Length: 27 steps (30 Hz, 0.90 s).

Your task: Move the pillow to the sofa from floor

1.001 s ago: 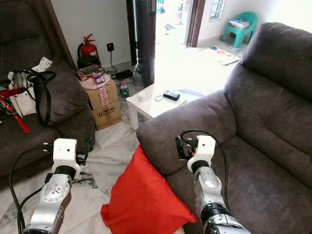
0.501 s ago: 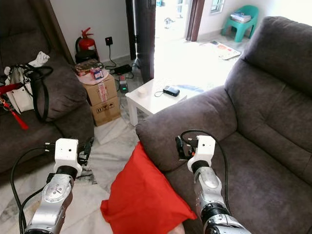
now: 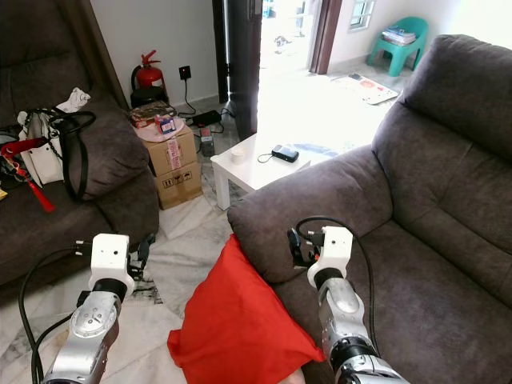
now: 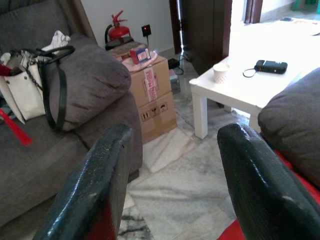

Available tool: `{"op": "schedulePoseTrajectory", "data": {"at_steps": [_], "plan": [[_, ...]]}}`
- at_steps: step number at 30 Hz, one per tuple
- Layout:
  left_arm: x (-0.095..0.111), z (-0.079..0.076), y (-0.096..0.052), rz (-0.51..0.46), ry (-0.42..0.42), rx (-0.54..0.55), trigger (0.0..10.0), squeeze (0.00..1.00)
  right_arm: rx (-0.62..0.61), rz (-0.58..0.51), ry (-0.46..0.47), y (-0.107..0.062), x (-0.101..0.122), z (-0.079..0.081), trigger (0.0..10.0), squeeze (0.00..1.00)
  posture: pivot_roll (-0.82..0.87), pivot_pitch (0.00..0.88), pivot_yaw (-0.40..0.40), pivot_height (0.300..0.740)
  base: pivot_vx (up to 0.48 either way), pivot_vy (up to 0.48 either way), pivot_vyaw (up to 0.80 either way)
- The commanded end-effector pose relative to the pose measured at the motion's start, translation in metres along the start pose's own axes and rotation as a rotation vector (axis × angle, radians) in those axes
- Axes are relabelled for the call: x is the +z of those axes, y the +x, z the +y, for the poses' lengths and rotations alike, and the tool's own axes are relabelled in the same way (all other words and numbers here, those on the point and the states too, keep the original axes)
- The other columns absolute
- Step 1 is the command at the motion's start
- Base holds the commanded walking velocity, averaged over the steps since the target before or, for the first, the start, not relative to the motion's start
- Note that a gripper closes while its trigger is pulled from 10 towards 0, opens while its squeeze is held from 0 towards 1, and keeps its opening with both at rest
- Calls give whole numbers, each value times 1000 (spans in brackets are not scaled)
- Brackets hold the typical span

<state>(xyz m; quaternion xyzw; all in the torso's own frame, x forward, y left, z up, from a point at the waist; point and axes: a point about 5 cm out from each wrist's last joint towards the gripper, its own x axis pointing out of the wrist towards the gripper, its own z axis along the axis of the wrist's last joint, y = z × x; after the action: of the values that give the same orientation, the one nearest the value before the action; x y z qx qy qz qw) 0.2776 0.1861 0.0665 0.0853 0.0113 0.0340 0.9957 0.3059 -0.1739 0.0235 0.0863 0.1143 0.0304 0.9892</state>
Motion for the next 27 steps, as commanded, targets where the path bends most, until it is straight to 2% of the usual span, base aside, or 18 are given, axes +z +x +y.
{"op": "schedulePoseTrajectory", "data": {"at_steps": [1, 9, 16, 27], "plan": [[-3, 4, -3, -1, 6, 28, 10000, 0, -6, -4, 4, -2, -1, -2, 10000, 0, 79, 9, -8, 740, 0, 0, 0], [9, 12, 1, -61, 13, 66, 10000, 0, 31, -53, 4, 1, 7, 2, 10000, 0, 81, 13, -10, 740, 0, 0, 0], [8, 7, 1, -62, 6, 61, 10000, 0, 37, -53, -6, 3, 9, 4, 10000, 0, 80, 22, -11, 740, 0, 0, 0], [8, 8, 0, -60, 8, 65, 10000, 0, 48, -45, -13, 3, 8, 5, 10000, 0, 82, 28, -14, 736, 0, 0, 0]]}}
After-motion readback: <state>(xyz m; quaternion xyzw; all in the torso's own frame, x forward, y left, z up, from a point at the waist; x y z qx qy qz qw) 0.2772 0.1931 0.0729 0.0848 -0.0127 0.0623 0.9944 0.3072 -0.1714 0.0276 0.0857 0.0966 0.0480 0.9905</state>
